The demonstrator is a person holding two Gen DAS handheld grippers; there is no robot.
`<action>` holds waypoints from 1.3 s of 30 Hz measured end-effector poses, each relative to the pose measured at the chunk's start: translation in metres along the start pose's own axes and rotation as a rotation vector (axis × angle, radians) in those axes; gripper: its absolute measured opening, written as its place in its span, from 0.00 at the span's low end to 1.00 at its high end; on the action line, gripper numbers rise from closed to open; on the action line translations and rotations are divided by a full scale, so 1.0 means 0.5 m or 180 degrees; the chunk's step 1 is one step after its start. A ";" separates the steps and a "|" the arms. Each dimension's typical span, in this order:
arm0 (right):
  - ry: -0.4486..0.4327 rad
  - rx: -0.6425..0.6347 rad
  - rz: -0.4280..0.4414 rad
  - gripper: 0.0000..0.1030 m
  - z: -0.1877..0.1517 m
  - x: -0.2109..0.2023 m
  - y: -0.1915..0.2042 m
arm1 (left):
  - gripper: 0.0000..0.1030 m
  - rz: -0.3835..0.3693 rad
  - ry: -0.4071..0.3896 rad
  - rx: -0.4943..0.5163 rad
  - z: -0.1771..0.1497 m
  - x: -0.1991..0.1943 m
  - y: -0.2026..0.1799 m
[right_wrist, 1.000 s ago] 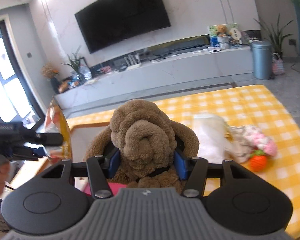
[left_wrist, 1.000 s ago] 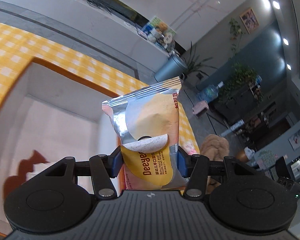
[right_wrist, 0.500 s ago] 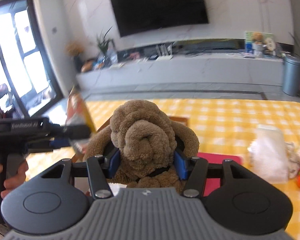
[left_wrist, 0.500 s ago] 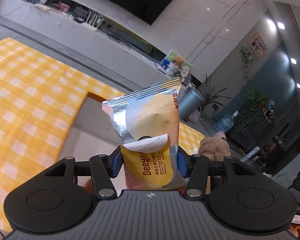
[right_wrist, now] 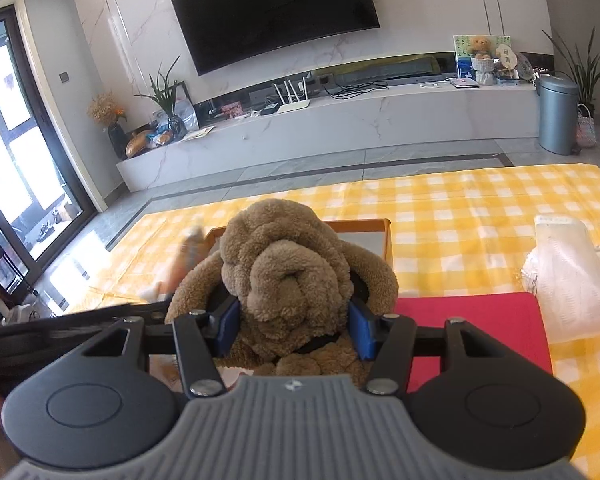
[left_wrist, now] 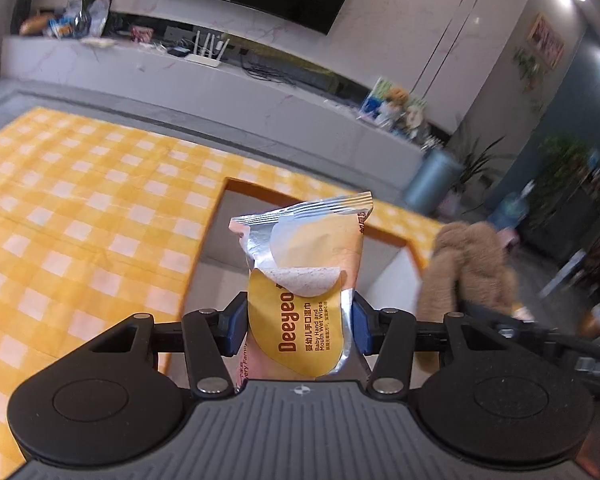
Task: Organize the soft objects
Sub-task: 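Lower the silver snack bag into the white box and open the left gripper while the right carries the plush, then lower the brown plush towel into the white box and open the right gripper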
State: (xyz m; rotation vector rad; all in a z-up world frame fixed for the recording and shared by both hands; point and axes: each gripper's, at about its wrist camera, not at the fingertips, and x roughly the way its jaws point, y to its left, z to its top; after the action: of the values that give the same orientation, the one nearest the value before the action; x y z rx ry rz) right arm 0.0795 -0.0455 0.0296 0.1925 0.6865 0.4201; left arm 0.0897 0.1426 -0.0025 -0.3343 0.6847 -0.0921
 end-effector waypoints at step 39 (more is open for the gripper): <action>0.0137 -0.0225 -0.0116 0.54 0.022 0.043 0.077 | 0.95 0.0678 -0.0648 0.0261 0.014 -0.085 -0.005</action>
State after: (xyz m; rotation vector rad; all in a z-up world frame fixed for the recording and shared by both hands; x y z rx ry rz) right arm 0.0896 -0.0018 0.0375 0.1044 0.7152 0.4138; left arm 0.0616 0.1505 0.0290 -0.1872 0.5098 0.1153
